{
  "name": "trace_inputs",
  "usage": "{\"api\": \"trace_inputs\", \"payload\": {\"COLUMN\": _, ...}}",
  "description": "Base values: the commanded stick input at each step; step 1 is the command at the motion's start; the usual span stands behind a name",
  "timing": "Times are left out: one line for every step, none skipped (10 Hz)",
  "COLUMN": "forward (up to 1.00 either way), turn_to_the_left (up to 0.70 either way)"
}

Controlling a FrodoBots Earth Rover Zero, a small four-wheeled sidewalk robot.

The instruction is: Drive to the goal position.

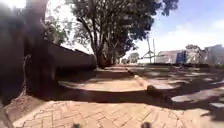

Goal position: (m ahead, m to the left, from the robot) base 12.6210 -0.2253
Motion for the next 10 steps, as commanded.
{"api": "trace_inputs", "payload": {"forward": 0.70, "turn_to_the_left": -0.34}}
{"api": "trace_inputs", "payload": {"forward": 0.70, "turn_to_the_left": -0.27}}
{"api": "trace_inputs", "payload": {"forward": 0.70, "turn_to_the_left": 0.00}}
{"api": "trace_inputs", "payload": {"forward": 0.70, "turn_to_the_left": 0.00}}
{"api": "trace_inputs", "payload": {"forward": 0.70, "turn_to_the_left": 0.00}}
{"api": "trace_inputs", "payload": {"forward": 0.70, "turn_to_the_left": 0.00}}
{"api": "trace_inputs", "payload": {"forward": 0.70, "turn_to_the_left": 0.00}}
{"api": "trace_inputs", "payload": {"forward": 0.70, "turn_to_the_left": 0.00}}
{"api": "trace_inputs", "payload": {"forward": 0.70, "turn_to_the_left": 0.00}}
{"api": "trace_inputs", "payload": {"forward": 0.70, "turn_to_the_left": 0.00}}
